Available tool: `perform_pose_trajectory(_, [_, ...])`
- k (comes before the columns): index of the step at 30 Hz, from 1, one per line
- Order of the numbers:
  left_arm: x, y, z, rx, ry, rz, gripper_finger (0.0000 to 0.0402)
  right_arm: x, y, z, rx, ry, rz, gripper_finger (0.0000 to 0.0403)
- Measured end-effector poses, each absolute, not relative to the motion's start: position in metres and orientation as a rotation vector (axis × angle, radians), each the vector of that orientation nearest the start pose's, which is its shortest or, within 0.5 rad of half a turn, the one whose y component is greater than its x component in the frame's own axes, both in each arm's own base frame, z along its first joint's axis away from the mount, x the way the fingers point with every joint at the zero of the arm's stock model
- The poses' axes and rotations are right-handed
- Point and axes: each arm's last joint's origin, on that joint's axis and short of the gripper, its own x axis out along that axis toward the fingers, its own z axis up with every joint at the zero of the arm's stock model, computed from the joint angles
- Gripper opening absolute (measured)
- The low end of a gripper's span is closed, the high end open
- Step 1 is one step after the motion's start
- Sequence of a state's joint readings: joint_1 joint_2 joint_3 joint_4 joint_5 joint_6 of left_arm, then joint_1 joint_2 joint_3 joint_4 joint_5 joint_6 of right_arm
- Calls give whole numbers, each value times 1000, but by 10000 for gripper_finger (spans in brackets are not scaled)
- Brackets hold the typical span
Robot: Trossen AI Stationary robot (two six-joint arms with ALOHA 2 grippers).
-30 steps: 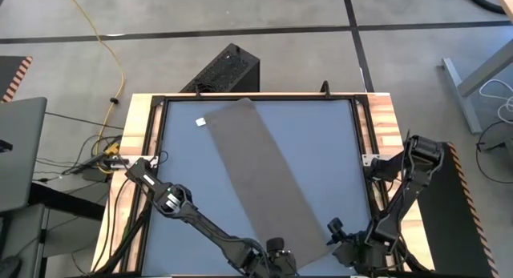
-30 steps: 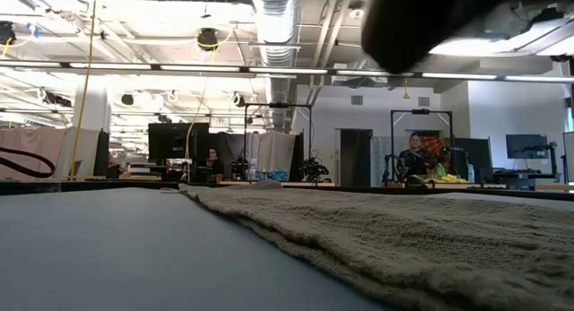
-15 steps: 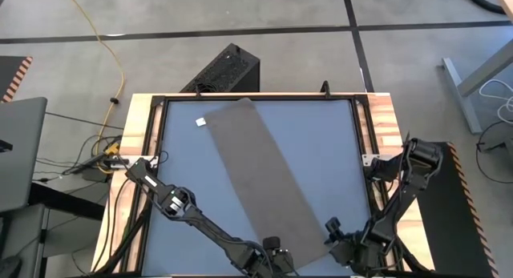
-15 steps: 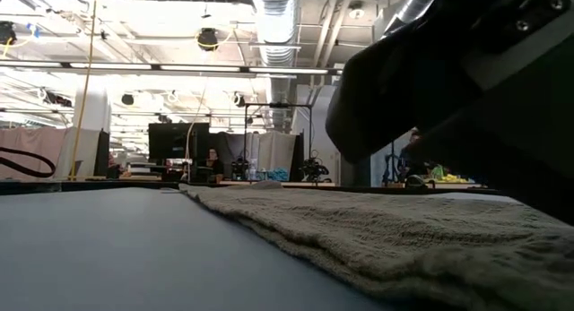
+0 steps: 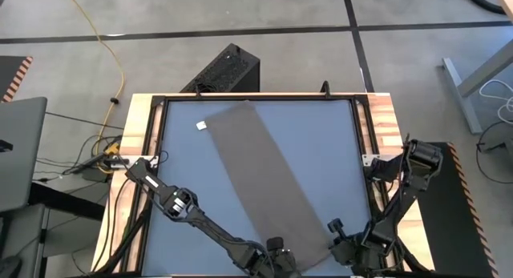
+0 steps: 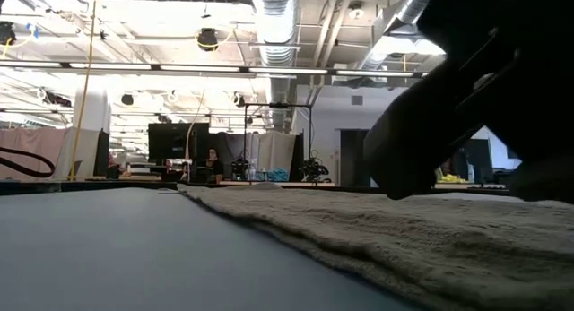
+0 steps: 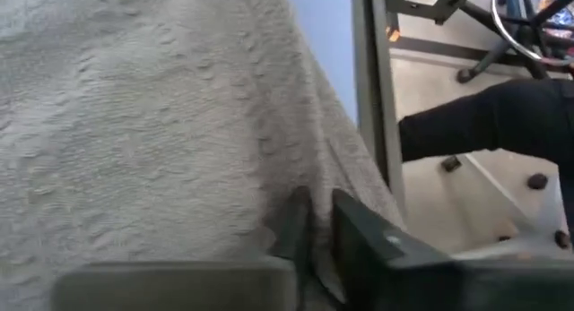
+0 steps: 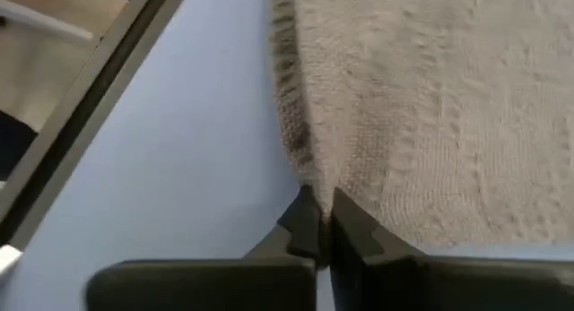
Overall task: Roll towel into tight, uniform cylinder
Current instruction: Roll the gray towel
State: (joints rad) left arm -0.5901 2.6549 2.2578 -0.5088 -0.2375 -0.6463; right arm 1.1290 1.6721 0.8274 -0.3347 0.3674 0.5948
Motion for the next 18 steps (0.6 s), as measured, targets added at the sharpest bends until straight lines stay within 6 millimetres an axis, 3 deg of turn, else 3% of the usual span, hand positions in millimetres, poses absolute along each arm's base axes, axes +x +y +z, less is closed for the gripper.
perform_pose_trajectory(2, [474, -300, 112, -252, 919, -74, 11, 134, 252, 141, -243, 1044, 342, 18])
perform_pose_trajectory(11, [491, -272, 123, -215, 950, -118, 1, 146, 219, 170, -9, 1170, 199, 27])
perform_pose_trajectory(18, [498, -270, 125, -317, 946, -228, 5, 157, 212, 172, 92, 1243, 223, 25])
